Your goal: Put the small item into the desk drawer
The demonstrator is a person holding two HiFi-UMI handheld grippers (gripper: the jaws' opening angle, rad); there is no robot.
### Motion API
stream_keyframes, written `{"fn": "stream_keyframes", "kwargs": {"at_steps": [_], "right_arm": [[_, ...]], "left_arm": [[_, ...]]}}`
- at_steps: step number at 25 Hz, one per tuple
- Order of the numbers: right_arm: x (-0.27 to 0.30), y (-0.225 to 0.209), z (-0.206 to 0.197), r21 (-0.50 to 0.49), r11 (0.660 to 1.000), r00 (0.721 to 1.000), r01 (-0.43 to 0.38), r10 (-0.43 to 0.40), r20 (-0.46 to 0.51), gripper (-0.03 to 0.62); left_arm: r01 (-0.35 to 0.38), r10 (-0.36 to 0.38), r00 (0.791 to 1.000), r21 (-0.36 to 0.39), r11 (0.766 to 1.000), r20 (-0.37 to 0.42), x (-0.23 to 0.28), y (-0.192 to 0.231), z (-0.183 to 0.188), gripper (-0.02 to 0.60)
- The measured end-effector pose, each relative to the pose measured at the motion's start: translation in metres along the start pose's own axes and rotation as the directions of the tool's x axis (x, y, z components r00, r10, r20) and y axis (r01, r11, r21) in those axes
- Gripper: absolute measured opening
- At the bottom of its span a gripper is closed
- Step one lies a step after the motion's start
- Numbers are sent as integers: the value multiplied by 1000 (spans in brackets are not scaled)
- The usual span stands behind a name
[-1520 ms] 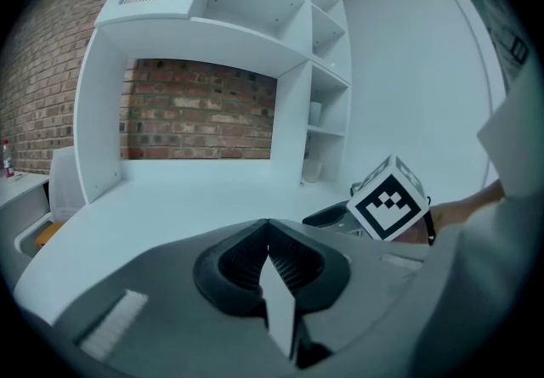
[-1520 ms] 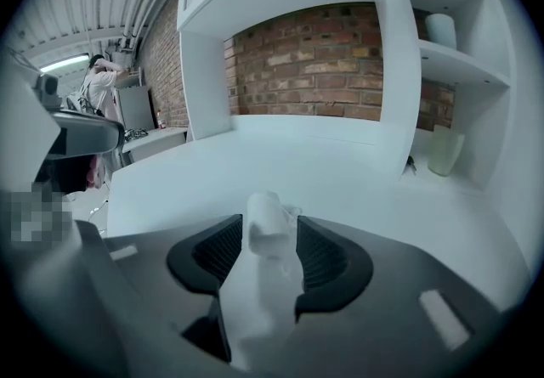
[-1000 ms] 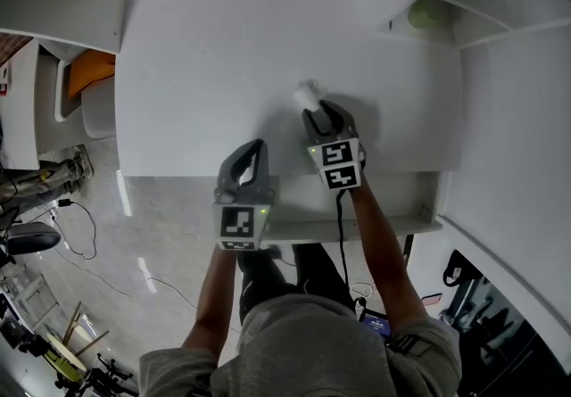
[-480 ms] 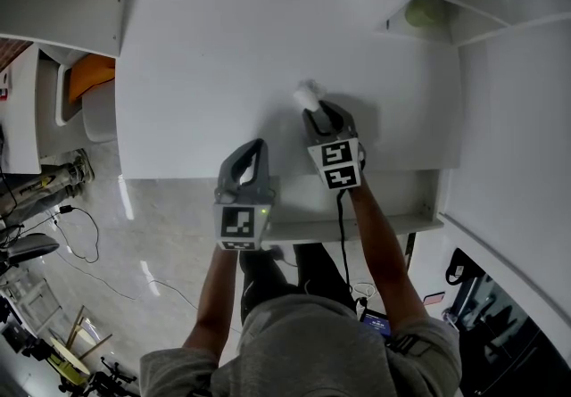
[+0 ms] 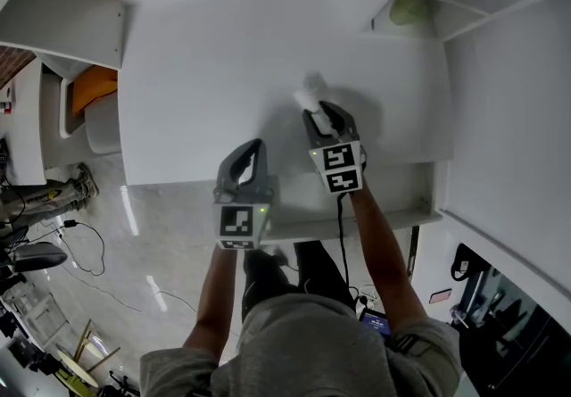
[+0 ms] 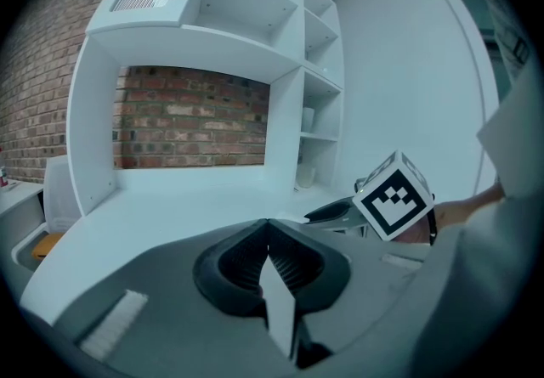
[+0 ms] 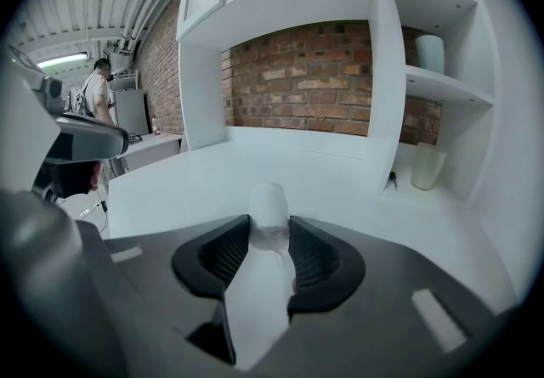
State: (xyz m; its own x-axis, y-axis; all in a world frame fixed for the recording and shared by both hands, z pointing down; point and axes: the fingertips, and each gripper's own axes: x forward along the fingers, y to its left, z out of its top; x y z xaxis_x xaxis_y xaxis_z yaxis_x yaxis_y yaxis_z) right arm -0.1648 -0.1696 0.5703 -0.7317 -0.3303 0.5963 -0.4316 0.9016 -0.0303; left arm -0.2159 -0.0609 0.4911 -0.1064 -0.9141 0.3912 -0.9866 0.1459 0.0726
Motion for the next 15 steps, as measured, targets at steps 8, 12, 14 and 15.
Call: {"fn": "stream_keyframes", "kwargs": {"at_steps": [8, 12, 14, 15], "right_arm": [[-47, -7, 19, 28, 998, 996, 53, -55, 77, 150], [-73, -14, 24, 45, 995, 990, 94, -98, 98, 150], [-87, -17, 27, 51, 992, 987, 115, -120, 108, 150], [-94, -18, 27, 54, 991, 985, 126, -131, 112, 150]], "left_arm": [[51, -52, 998, 37, 998, 24, -11, -24, 20, 12], [91, -94, 995, 57, 994, 39, -13, -38, 32, 12], [110, -113, 993, 67, 992, 45, -15, -45, 37, 12], [119, -123, 991, 71, 990, 47, -16, -49, 39, 12]]}}
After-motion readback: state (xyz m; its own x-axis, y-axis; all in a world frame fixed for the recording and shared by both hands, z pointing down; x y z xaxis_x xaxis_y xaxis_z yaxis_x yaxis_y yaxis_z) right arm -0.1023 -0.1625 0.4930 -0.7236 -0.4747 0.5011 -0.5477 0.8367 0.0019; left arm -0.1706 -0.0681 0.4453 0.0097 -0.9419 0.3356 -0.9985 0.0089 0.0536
